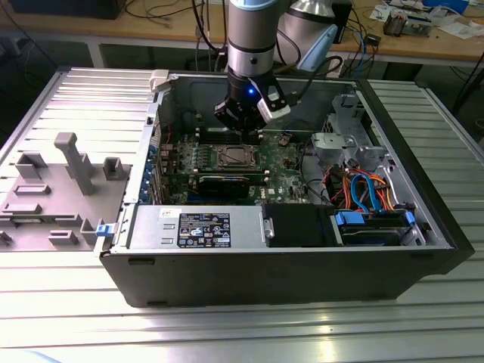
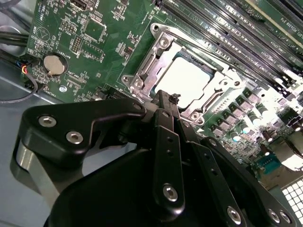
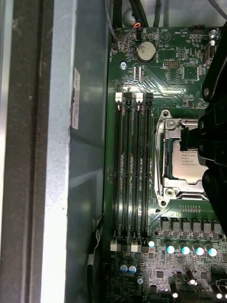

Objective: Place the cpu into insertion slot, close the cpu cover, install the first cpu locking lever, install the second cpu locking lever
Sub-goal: 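Install the second cpu locking lever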

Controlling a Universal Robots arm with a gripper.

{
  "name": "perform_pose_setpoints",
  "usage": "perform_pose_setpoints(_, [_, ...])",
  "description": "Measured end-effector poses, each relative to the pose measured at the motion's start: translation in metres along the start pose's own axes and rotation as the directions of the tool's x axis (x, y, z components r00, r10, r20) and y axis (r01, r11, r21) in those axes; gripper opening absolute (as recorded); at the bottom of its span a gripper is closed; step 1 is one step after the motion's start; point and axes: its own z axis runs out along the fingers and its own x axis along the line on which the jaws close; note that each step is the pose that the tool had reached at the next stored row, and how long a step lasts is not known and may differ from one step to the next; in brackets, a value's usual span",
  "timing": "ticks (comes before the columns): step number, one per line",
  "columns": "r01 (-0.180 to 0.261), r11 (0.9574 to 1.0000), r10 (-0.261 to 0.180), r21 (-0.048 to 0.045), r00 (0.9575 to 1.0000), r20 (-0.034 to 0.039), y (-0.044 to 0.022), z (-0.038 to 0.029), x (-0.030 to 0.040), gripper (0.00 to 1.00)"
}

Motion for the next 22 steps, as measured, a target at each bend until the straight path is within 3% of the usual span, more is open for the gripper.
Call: perform_pose_setpoints(22, [0.000,1.0000,0.000,0.0001,1.0000,0.0001,-0.0060,-0.0003,0.0002,0.11])
